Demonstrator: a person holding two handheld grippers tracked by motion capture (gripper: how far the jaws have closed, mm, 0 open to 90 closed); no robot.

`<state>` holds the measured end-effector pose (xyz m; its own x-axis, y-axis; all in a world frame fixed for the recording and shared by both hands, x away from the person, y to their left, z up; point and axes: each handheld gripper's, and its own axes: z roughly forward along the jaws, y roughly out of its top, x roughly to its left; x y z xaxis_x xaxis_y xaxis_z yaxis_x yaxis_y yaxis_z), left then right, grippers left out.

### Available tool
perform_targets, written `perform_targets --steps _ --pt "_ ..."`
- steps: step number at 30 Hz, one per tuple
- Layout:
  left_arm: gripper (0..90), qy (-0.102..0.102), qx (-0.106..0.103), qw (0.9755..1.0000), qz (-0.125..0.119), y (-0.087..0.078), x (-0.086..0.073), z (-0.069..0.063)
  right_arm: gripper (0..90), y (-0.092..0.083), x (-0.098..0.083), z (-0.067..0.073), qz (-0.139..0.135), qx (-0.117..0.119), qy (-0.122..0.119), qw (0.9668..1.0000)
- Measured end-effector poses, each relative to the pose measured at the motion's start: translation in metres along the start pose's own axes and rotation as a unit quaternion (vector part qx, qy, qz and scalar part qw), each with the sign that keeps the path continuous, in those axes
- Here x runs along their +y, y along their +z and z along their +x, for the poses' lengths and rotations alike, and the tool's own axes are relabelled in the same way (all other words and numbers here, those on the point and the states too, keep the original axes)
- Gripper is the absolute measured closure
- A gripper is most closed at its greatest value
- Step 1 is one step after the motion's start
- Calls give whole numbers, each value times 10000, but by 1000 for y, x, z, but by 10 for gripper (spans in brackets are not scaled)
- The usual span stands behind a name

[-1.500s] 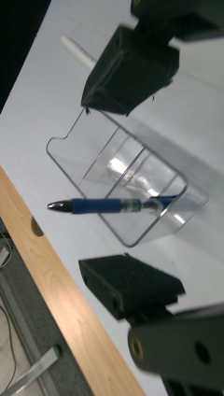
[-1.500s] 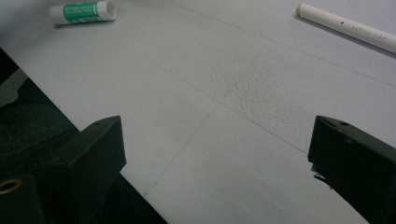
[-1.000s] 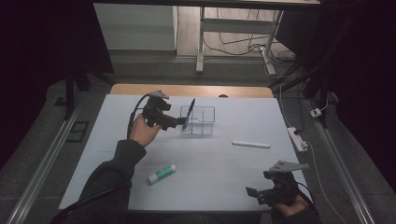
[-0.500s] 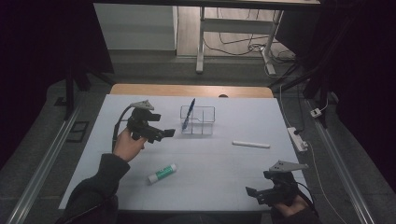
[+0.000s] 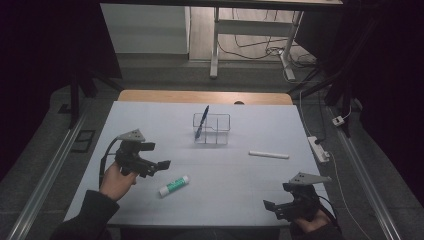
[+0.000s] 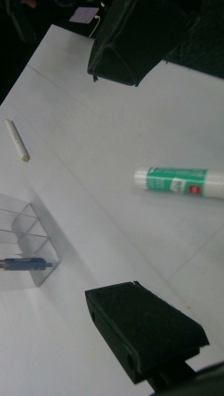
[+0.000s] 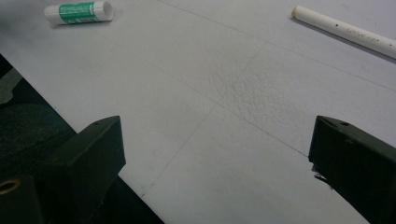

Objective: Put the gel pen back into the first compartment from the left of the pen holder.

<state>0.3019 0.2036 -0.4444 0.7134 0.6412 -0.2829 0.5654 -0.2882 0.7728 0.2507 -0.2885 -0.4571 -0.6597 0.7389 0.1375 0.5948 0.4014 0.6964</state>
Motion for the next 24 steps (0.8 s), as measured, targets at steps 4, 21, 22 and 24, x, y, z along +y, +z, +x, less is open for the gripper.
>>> perform_targets --steps 4,21,22,24 --pt "0 -72 75 9999 -102 -18 -20 -10 33 0 0 1 -5 -16 1 10000" --pt "0 -503 833 9949 260 -68 -94 -31 32 0 0 1 -11 -42 2 10000" --pt "0 -514 890 9942 307 -69 -96 -32 32 0 0 1 -9 -45 -2 10000" --pt "0 -564 952 9930 420 -70 -101 -32 32 0 0 1 0 -52 -15 10000"
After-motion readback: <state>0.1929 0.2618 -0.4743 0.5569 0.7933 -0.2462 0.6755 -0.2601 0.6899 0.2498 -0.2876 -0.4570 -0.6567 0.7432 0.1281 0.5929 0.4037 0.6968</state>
